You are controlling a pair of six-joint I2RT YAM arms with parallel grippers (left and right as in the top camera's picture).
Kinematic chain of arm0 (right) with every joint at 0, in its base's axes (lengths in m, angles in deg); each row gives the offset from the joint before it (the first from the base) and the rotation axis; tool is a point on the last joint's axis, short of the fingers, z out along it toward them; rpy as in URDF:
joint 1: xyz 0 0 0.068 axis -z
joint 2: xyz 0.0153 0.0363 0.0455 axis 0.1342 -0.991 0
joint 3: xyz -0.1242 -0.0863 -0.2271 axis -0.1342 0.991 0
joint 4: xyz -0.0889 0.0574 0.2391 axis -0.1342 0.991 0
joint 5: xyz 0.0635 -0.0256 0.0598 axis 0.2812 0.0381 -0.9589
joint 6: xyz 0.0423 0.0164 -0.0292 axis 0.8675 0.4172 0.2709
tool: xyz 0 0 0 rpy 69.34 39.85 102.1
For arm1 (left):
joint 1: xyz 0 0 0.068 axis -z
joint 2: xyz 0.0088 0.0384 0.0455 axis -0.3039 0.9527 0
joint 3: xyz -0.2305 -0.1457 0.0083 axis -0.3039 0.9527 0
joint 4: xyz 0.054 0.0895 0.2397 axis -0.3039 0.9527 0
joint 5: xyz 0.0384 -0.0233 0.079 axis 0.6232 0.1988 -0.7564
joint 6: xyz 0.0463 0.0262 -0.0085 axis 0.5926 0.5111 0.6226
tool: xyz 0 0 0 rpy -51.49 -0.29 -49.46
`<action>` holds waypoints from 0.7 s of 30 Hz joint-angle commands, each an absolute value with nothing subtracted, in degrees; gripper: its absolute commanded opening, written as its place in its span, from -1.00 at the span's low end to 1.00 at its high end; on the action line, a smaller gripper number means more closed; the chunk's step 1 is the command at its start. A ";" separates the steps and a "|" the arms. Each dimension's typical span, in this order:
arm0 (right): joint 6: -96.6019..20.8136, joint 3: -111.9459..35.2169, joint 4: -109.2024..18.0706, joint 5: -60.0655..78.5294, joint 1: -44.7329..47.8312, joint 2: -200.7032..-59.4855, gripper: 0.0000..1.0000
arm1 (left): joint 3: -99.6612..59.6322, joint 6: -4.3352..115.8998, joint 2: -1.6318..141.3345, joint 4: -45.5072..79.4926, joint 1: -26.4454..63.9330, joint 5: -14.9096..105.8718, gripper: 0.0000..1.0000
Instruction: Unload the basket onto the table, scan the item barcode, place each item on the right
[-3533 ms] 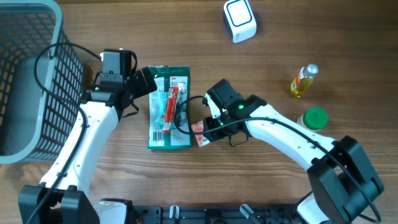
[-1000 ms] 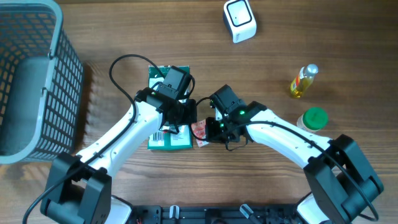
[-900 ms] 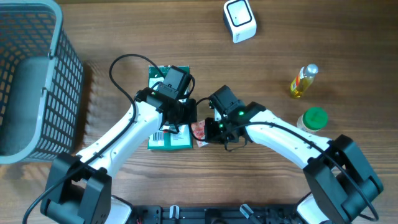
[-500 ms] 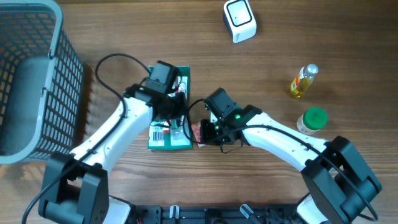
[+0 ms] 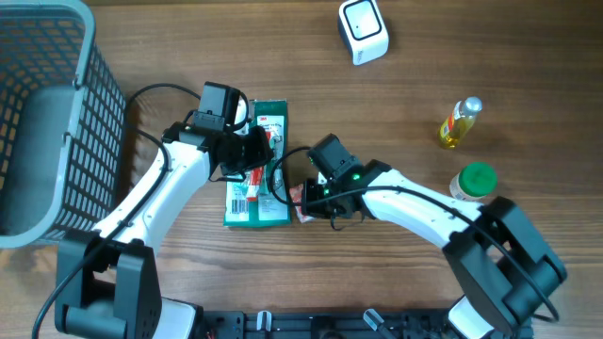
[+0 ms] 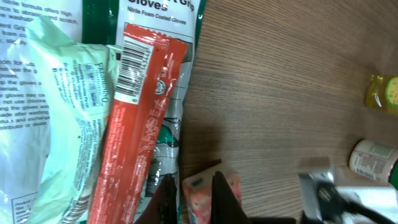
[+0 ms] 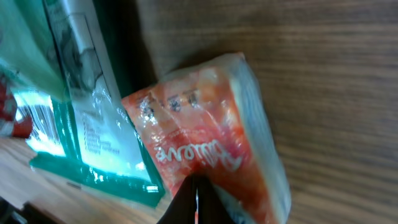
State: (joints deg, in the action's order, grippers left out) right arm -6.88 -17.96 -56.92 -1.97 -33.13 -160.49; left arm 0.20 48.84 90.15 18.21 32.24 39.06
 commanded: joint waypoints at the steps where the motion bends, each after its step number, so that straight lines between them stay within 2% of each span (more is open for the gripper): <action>1: -5.04 -17.28 -60.02 2.99 -32.17 -163.04 -0.92 | 0.62 49.54 90.74 17.90 31.93 40.76 -0.86; 8: -5.17 -17.31 -64.00 8.13 -26.24 -163.02 -0.91 | 0.62 49.54 90.74 17.94 32.04 40.78 -0.85; 11: -10.70 -17.98 -65.38 -1.51 -24.08 -162.91 -0.91 | 0.62 49.54 90.76 17.81 32.31 40.74 -0.85; 14: -16.43 -20.54 -63.89 -8.68 -23.09 -161.27 -0.61 | 0.62 49.19 90.80 16.94 32.31 40.74 -0.85; 21: -23.32 -22.14 -58.73 -5.25 -19.68 -155.55 -0.49 | 0.62 46.05 90.91 15.17 35.30 40.80 -0.88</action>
State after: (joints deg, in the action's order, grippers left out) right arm -19.47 -20.72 -59.74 -6.32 -21.37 -157.78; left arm 0.25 47.25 90.15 16.11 32.90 40.08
